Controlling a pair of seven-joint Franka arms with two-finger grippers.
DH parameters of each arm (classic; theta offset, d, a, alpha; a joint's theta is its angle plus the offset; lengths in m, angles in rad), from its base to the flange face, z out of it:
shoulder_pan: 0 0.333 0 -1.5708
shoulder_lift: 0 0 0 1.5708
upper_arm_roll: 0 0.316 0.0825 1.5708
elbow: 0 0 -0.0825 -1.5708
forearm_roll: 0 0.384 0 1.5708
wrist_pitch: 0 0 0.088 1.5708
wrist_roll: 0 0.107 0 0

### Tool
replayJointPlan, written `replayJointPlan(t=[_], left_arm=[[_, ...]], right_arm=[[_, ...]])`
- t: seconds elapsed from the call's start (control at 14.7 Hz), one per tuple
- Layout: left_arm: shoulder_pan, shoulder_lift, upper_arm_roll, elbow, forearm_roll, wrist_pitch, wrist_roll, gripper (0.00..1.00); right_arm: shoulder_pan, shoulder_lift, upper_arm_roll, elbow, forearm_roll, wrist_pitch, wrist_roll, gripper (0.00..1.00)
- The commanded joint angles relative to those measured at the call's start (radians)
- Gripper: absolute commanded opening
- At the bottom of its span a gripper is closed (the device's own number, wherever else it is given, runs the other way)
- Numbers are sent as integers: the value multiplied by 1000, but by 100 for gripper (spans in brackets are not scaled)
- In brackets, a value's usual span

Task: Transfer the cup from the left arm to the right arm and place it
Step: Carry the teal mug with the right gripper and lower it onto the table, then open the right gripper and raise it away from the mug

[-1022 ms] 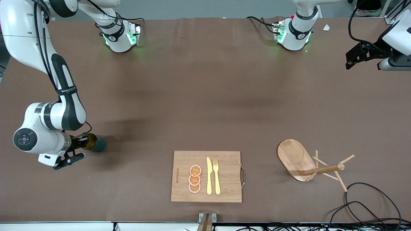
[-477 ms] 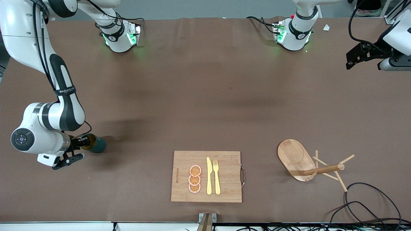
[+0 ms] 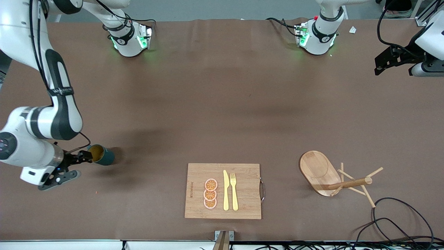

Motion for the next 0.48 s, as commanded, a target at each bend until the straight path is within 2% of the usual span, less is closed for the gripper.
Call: replayJointPlan(t=[0.0, 0.2, 0.41], left_arm=[[-1, -5, -4, 7, -4, -6, -6, 100], [-3, -5, -6, 7, -6, -6, -6, 100], [-2, -5, -13, 7, -9, -6, -6, 100]], right_arm=[[5, -109, 10, -23, 7, -60, 177, 100], [45, -210, 10, -23, 6, -155, 381, 100], [54, -300, 13, -23, 15, -252, 441, 100]])
